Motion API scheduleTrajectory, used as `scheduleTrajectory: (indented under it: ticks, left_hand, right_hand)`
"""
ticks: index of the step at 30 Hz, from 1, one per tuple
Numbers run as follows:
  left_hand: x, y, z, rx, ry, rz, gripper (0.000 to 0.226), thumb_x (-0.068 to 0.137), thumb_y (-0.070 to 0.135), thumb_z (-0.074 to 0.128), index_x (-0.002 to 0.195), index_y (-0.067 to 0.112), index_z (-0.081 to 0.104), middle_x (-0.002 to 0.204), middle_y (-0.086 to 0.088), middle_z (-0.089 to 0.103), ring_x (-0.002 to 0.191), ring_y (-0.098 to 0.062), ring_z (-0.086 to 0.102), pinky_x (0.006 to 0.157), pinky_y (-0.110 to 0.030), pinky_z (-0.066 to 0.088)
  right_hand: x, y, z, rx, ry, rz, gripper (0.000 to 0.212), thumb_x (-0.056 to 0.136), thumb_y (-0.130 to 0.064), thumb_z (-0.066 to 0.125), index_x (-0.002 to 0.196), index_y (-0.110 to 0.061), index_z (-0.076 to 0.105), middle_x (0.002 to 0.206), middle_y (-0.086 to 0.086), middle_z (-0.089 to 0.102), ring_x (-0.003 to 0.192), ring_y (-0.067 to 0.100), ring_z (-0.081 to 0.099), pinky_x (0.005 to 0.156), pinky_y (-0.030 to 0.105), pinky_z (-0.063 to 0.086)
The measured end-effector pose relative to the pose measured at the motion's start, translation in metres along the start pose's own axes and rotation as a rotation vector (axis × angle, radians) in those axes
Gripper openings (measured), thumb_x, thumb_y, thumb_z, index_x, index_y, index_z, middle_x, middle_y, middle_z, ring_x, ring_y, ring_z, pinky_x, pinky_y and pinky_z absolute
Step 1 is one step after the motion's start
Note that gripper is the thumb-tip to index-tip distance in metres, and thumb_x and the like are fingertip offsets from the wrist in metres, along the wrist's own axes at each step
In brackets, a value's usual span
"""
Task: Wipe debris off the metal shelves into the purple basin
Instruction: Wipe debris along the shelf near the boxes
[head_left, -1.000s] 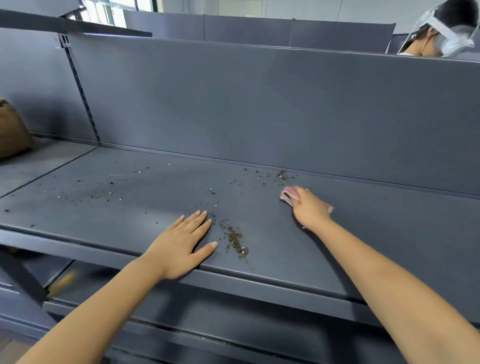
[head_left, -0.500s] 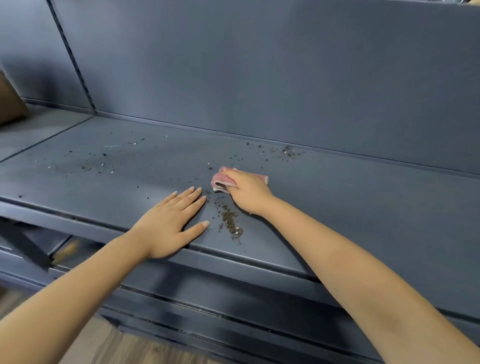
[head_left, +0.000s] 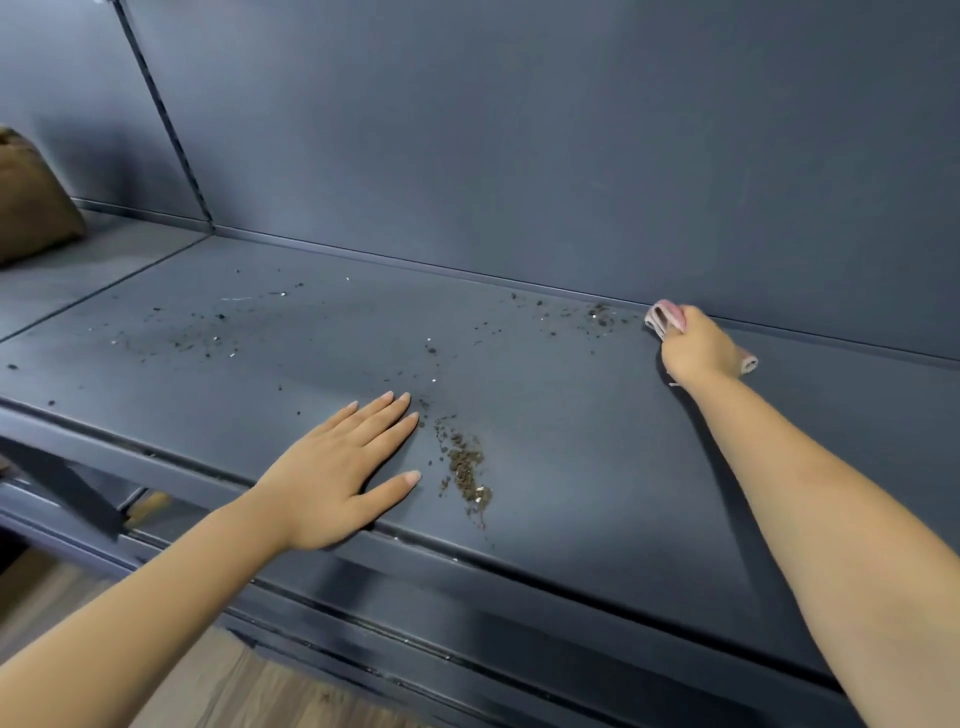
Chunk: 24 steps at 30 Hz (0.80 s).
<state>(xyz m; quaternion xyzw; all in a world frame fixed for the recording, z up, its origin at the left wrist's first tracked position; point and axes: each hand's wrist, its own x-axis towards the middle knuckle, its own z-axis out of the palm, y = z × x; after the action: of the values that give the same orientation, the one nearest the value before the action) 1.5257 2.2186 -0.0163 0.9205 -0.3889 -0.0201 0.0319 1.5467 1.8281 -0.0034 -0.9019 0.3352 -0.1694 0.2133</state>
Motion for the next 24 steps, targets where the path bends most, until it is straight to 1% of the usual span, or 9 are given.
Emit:
scheduleTrajectory:
  ticks: [4, 8, 13, 16, 20, 21, 22, 23, 24]
  left_hand:
    - [0.000, 0.000, 0.000, 0.008, -0.008, -0.001, 0.094, 0.068, 0.081, -0.026, 0.145, 0.030, -0.007, 0.155, 0.009, -0.015, 0.140, -0.002, -0.023, 0.115, -0.022, -0.016]
    - [0.000, -0.002, 0.002, -0.011, 0.004, 0.010, 0.091, 0.074, 0.081, -0.019, 0.146, 0.029, -0.002, 0.156, 0.008, -0.009, 0.143, -0.005, -0.018, 0.116, -0.023, -0.013]
    - [0.000, -0.002, 0.001, -0.024, -0.004, 0.001, 0.090, 0.073, 0.081, -0.020, 0.145, 0.030, -0.003, 0.156, 0.008, -0.010, 0.142, -0.004, -0.019, 0.116, -0.024, -0.012]
    - [0.000, -0.003, 0.001, -0.033, 0.002, 0.005, 0.088, 0.076, 0.081, -0.017, 0.146, 0.030, -0.001, 0.156, 0.008, -0.008, 0.143, -0.004, -0.016, 0.116, -0.024, -0.011]
    - [-0.001, -0.004, 0.002, -0.039, 0.011, 0.009, 0.086, 0.079, 0.080, -0.014, 0.146, 0.029, 0.002, 0.157, 0.008, -0.005, 0.144, -0.005, -0.013, 0.117, -0.025, -0.009]
    - [-0.001, -0.004, 0.002, -0.040, 0.013, 0.009, 0.086, 0.079, 0.079, -0.014, 0.147, 0.029, 0.002, 0.157, 0.008, -0.005, 0.144, -0.005, -0.012, 0.117, -0.024, -0.009]
    - [-0.001, -0.004, 0.002, -0.038, 0.009, 0.007, 0.086, 0.079, 0.080, -0.014, 0.147, 0.029, 0.001, 0.157, 0.008, -0.005, 0.144, -0.004, -0.013, 0.117, -0.024, -0.010]
    - [-0.001, -0.004, 0.002, -0.035, 0.004, 0.005, 0.087, 0.077, 0.080, -0.016, 0.146, 0.030, 0.000, 0.157, 0.009, -0.007, 0.144, -0.003, -0.015, 0.117, -0.024, -0.010]
    - [-0.001, -0.004, 0.002, -0.034, 0.000, 0.004, 0.088, 0.076, 0.080, -0.017, 0.146, 0.031, -0.001, 0.157, 0.009, -0.008, 0.143, -0.003, -0.016, 0.117, -0.024, -0.011]
  right_hand:
    - [0.004, -0.016, 0.011, -0.030, 0.017, -0.066, 0.035, 0.097, -0.014, 0.036, 0.129, -0.008, 0.050, 0.132, 0.018, 0.047, 0.118, 0.038, 0.047, 0.092, 0.039, 0.037]
    - [0.007, -0.036, 0.022, 0.037, -0.055, -0.147, 0.033, 0.098, -0.018, 0.035, 0.126, -0.013, 0.053, 0.128, 0.013, 0.051, 0.114, 0.035, 0.051, 0.084, 0.034, 0.038]
    - [0.008, -0.062, 0.030, 0.174, -0.177, -0.230, 0.031, 0.093, -0.018, 0.036, 0.112, -0.020, 0.060, 0.110, 0.008, 0.062, 0.089, 0.029, 0.057, 0.067, 0.030, 0.040]
    - [0.004, -0.076, 0.031, 0.248, -0.289, -0.257, 0.029, 0.097, -0.027, 0.036, 0.114, -0.023, 0.060, 0.103, 0.003, 0.061, 0.079, 0.026, 0.057, 0.064, 0.034, 0.050]
    - [-0.012, -0.095, 0.032, 0.270, -0.382, -0.312, 0.026, 0.096, -0.037, 0.042, 0.116, -0.029, 0.059, 0.098, 0.001, 0.063, 0.059, 0.017, 0.055, 0.051, 0.028, 0.049]
    - [-0.019, -0.099, 0.034, 0.279, -0.402, -0.355, 0.026, 0.096, -0.037, 0.045, 0.117, -0.030, 0.058, 0.097, 0.000, 0.063, 0.061, 0.017, 0.058, 0.053, 0.030, 0.051]
    - [-0.027, -0.102, 0.037, 0.288, -0.428, -0.413, 0.026, 0.096, -0.036, 0.046, 0.119, -0.030, 0.057, 0.104, -0.001, 0.063, 0.071, 0.021, 0.063, 0.063, 0.034, 0.054]
    - [-0.036, -0.106, 0.040, 0.298, -0.459, -0.480, 0.028, 0.096, -0.032, 0.046, 0.122, -0.030, 0.057, 0.116, -0.001, 0.062, 0.090, 0.024, 0.065, 0.078, 0.038, 0.053]
    - [-0.046, -0.109, 0.043, 0.303, -0.497, -0.546, 0.030, 0.097, -0.027, 0.045, 0.125, -0.028, 0.056, 0.129, -0.002, 0.058, 0.108, 0.024, 0.060, 0.092, 0.038, 0.048]
